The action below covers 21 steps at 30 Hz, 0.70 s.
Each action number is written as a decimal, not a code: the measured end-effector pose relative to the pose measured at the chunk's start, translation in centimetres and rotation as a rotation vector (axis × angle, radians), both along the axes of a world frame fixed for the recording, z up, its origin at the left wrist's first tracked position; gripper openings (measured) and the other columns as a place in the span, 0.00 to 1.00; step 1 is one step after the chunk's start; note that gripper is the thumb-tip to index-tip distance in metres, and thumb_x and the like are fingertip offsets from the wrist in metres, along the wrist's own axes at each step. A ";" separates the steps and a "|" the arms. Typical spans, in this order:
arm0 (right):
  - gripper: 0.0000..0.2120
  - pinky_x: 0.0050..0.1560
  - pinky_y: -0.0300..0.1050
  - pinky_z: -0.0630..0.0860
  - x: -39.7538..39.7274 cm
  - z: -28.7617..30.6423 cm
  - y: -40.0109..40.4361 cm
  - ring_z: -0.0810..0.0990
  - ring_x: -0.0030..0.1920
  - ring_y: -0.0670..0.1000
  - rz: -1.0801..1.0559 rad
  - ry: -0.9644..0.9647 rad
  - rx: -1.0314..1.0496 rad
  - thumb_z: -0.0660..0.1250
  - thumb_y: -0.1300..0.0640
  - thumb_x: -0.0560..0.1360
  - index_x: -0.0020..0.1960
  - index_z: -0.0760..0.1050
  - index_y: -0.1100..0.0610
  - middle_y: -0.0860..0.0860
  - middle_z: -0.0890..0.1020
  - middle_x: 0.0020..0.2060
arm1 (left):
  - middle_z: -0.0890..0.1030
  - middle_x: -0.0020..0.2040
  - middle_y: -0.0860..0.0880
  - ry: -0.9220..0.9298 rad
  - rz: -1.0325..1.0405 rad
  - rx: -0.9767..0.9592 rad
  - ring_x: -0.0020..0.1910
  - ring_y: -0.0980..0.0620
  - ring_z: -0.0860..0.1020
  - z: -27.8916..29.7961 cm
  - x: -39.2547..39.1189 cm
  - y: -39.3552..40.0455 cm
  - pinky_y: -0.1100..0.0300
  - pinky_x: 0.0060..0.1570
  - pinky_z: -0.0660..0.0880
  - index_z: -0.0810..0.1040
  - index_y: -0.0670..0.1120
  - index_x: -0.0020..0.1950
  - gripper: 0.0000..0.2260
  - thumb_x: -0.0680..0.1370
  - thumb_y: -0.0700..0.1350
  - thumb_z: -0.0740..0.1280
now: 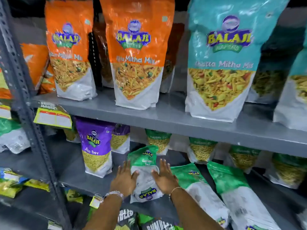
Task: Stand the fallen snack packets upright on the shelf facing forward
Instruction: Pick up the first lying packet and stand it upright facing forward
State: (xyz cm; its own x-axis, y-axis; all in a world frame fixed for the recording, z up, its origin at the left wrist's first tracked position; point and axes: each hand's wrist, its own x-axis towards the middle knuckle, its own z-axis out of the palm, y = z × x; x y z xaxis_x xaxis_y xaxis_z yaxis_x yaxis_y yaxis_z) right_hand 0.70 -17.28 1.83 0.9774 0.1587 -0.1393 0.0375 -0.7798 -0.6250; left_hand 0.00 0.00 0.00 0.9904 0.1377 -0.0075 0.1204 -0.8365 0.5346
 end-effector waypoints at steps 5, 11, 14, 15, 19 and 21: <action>0.33 0.78 0.57 0.46 2.3 -2.4 0.5 0.42 0.78 0.55 -0.027 0.103 0.062 0.52 0.46 0.81 0.78 0.41 0.56 0.53 0.43 0.79 | 0.53 0.78 0.42 0.071 -0.010 -0.227 0.78 0.44 0.50 -3.1 2.0 -1.2 0.53 0.75 0.53 0.48 0.43 0.77 0.28 0.81 0.51 0.52; 0.30 0.78 0.48 0.49 2.4 -3.9 1.6 0.50 0.78 0.53 -0.098 0.136 0.308 0.55 0.50 0.81 0.78 0.49 0.59 0.55 0.50 0.78 | 0.49 0.79 0.46 0.020 -0.015 -0.208 0.78 0.48 0.50 -4.9 1.6 -2.1 0.48 0.75 0.56 0.47 0.45 0.77 0.29 0.80 0.56 0.50; 0.28 0.78 0.49 0.51 2.2 -4.5 1.7 0.52 0.78 0.53 -0.108 0.135 0.353 0.56 0.52 0.81 0.77 0.52 0.59 0.56 0.53 0.78 | 0.50 0.79 0.44 -0.018 -0.035 -0.124 0.78 0.48 0.50 -5.4 1.6 -2.1 0.49 0.74 0.57 0.47 0.43 0.77 0.30 0.80 0.56 0.50; 0.28 0.78 0.48 0.51 2.0 -4.5 1.5 0.52 0.78 0.53 -0.107 0.131 0.349 0.55 0.53 0.81 0.77 0.52 0.59 0.56 0.52 0.78 | 0.51 0.79 0.44 -0.032 -0.035 -0.094 0.78 0.48 0.50 -5.3 1.5 -2.3 0.50 0.74 0.58 0.48 0.43 0.77 0.30 0.80 0.55 0.51; 0.29 0.78 0.51 0.54 2.2 -5.3 1.1 0.55 0.77 0.53 -0.171 0.211 0.508 0.59 0.51 0.79 0.77 0.54 0.54 0.52 0.54 0.78 | 0.55 0.78 0.43 -0.082 0.014 -0.238 0.77 0.46 0.55 -4.7 1.5 -2.9 0.54 0.75 0.55 0.54 0.41 0.76 0.29 0.79 0.53 0.56; 0.29 0.73 0.53 0.64 2.6 -5.4 1.2 0.67 0.71 0.54 -0.243 0.290 0.661 0.63 0.55 0.77 0.76 0.58 0.54 0.52 0.62 0.75 | 0.63 0.75 0.41 -0.120 0.134 -0.475 0.73 0.44 0.63 -4.6 1.7 -3.1 0.54 0.72 0.59 0.60 0.41 0.73 0.26 0.78 0.50 0.60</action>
